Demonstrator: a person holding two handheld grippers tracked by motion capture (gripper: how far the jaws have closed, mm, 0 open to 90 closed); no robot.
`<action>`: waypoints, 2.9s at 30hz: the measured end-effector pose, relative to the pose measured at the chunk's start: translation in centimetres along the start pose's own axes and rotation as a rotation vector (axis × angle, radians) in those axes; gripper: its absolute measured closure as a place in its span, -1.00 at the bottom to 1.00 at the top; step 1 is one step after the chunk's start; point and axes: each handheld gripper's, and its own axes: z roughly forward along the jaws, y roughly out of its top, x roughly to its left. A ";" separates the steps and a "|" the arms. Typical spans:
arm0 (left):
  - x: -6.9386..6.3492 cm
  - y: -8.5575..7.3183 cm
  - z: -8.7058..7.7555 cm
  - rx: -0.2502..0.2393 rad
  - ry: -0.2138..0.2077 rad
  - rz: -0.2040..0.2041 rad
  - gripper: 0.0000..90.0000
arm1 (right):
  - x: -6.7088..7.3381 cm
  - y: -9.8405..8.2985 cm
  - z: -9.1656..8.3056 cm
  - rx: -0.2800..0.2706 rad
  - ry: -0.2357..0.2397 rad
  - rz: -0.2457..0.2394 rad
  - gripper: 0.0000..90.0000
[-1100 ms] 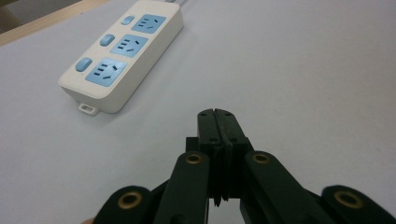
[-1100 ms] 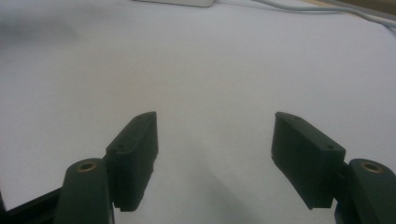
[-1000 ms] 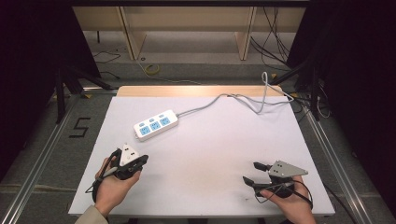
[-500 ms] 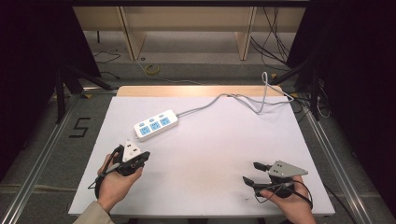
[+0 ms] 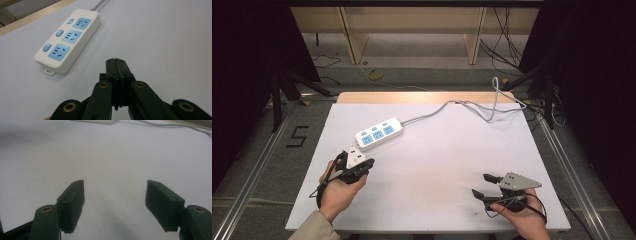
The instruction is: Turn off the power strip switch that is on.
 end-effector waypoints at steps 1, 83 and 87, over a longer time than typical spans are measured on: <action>0.0 0.1 0.1 -0.002 0.002 -0.003 0.99 | 0.0 0.0 0.0 0.000 0.000 0.000 -0.27; 2.4 5.8 4.7 0.054 0.011 0.026 0.99 | -0.1 0.0 0.0 -0.003 0.002 0.007 -0.28; 2.4 6.1 5.0 0.059 0.008 0.027 0.99 | 0.0 0.0 0.0 -0.002 0.004 0.009 -0.28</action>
